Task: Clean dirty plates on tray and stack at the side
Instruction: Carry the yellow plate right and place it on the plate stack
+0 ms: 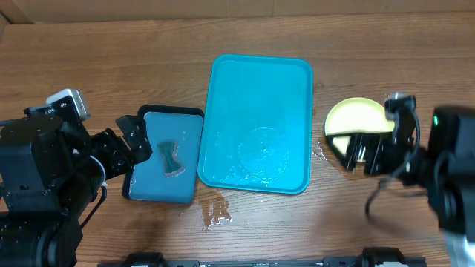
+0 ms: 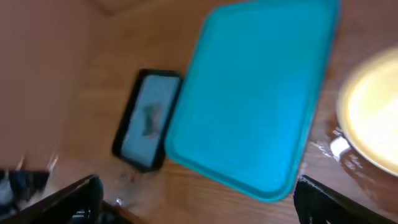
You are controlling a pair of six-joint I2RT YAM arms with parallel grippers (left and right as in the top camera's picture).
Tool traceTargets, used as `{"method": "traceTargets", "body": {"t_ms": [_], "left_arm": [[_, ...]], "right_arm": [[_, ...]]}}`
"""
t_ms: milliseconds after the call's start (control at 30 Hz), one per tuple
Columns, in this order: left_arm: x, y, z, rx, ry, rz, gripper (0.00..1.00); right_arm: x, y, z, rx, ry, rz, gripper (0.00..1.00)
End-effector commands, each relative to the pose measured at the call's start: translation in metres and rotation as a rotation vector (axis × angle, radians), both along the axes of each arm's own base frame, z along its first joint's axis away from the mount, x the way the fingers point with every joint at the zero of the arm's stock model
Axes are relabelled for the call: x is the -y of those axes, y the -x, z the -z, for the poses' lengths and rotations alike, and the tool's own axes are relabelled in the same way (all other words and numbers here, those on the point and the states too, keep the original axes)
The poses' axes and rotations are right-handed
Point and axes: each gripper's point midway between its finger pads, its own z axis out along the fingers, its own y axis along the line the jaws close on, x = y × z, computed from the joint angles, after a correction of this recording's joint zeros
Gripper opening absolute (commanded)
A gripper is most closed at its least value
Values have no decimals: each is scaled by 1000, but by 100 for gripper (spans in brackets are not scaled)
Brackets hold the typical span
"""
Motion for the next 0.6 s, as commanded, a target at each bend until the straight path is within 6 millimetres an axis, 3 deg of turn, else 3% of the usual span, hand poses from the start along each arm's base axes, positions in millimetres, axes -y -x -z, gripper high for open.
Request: {"method": "traceTargets", "body": {"t_ms": [0, 67, 267, 367, 567], "left_arm": [[1, 0, -3, 8, -2, 11, 100], [1, 0, -3, 8, -2, 11, 100], [1, 0, -3, 8, -2, 11, 100], [1, 0, -3, 9, -2, 11, 100], [1, 0, -3, 8, -2, 11, 100]], "right_arm": [[-17, 28, -25, 122, -16, -108, 100], [-16, 37, -31, 166, -3, -110, 100], [-1, 34, -28, 189, 69, -29, 100], [14, 23, -25, 203, 137, 51, 100], [25, -11, -26, 336, 187, 138, 100]]}}
